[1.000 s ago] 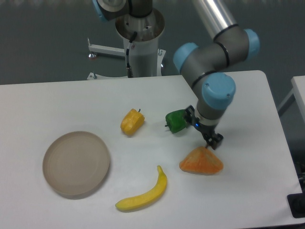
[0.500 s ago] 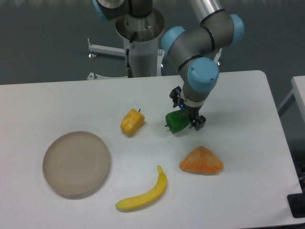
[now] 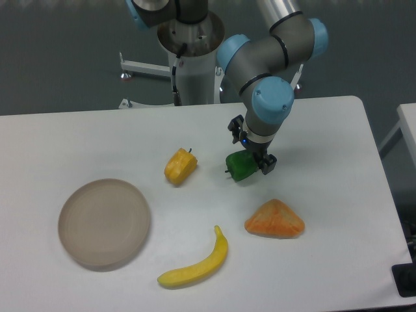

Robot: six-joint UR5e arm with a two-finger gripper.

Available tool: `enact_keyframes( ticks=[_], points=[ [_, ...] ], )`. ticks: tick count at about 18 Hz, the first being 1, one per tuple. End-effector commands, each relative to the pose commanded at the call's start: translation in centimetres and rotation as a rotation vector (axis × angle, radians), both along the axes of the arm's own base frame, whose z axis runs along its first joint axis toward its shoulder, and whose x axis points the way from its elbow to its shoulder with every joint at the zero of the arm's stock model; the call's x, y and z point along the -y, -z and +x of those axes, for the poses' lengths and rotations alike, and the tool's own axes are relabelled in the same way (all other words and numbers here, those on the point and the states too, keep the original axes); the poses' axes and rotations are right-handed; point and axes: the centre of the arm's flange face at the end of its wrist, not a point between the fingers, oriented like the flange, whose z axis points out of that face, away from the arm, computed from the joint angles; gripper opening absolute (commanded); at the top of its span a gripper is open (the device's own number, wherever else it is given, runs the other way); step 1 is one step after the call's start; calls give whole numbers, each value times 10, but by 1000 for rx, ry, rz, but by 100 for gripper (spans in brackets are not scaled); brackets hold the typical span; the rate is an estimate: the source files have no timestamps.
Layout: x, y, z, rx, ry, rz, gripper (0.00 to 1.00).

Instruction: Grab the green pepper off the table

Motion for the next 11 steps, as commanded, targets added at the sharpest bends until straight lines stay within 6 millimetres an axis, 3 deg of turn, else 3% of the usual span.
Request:
enact_keyframes(
  ticks=[11],
  points=[
    [3, 18, 5, 13, 19, -13, 100]
  ],
)
